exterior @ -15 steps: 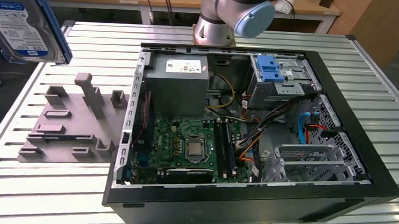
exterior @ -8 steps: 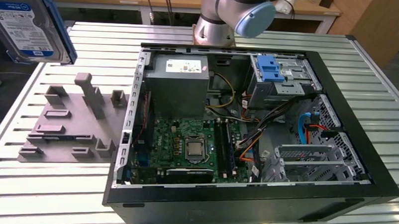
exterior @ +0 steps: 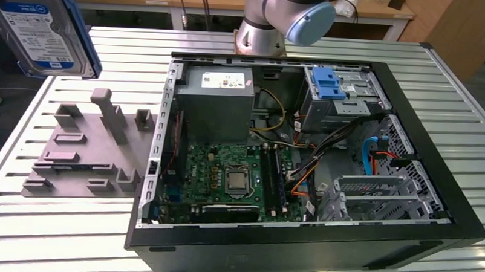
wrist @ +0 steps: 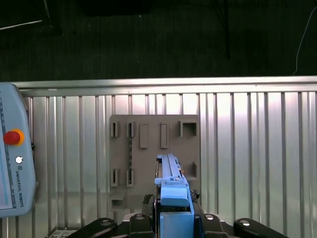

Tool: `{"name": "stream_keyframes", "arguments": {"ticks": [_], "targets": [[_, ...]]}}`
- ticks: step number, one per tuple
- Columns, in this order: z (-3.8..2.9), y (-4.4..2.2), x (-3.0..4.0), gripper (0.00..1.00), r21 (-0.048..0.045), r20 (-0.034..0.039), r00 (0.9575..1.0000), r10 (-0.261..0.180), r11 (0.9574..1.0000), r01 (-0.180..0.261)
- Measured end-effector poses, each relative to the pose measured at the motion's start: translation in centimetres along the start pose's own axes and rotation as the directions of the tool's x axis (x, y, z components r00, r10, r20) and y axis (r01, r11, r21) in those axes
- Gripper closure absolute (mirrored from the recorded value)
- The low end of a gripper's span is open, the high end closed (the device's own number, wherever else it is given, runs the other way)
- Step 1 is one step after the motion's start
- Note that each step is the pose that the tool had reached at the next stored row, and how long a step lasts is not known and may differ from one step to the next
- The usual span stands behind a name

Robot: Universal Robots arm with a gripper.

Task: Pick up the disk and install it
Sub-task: 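Pick up the disk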

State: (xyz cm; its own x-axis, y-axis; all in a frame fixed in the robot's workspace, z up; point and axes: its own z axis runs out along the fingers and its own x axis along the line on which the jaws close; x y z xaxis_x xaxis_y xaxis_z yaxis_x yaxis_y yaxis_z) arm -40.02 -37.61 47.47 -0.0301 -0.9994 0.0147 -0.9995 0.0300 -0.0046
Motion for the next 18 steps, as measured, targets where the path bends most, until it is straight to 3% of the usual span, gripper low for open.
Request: {"name": "stream_keyframes", "arguments": {"ticks": [18], "targets": [[0.01, -3.37, -0.08, 0.64, -0.0002, 0.0, 1.0, 0.0, 1.0, 0.0]]}}
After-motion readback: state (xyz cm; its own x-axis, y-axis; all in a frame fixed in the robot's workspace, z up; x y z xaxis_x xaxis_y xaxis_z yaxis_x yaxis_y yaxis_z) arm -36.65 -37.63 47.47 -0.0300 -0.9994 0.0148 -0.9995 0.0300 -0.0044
